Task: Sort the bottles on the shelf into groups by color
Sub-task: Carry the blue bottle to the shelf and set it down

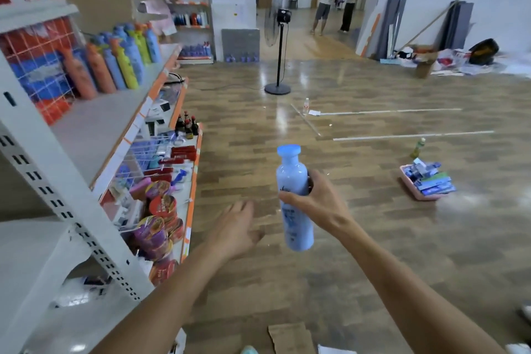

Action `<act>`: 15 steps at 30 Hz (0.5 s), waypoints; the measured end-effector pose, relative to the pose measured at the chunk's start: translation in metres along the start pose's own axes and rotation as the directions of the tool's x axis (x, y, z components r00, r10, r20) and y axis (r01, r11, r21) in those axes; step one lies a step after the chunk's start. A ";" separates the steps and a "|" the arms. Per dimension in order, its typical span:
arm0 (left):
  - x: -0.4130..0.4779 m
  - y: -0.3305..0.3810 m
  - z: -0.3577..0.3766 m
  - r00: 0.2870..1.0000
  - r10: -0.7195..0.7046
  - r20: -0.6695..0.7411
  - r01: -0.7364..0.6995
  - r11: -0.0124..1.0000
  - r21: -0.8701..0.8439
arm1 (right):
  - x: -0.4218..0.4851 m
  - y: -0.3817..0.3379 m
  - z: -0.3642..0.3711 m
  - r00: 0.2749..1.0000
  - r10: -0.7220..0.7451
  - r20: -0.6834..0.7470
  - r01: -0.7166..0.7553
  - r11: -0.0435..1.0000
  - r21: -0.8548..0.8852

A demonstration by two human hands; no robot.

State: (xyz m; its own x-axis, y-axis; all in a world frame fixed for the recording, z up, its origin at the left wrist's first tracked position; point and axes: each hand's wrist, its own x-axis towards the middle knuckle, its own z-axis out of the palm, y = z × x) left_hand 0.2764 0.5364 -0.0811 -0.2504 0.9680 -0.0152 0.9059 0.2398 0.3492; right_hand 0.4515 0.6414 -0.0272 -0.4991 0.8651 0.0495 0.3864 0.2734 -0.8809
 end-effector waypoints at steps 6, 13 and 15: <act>0.097 -0.051 -0.022 0.995 -0.073 -0.065 0.076 0.996 0.042 | 0.126 -0.006 0.014 0.999 -0.021 0.027 0.023 0.997 -0.067; 0.159 -0.109 -0.066 0.974 -0.197 -0.116 0.205 0.977 0.063 | 0.236 -0.036 0.056 0.988 -0.093 0.126 0.102 0.992 -0.074; 0.172 -0.127 -0.071 0.963 -0.234 -0.131 0.242 0.969 0.051 | 0.263 -0.043 0.072 0.979 -0.113 0.171 0.121 0.992 -0.034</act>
State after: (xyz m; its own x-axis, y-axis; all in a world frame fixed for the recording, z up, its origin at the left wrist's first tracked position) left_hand 0.0936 0.6675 -0.0620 -0.4975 0.8670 0.0264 0.8347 0.4702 0.2867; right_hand 0.2475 0.8270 -0.0097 -0.6650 0.7438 0.0675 0.3498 0.3900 -0.8518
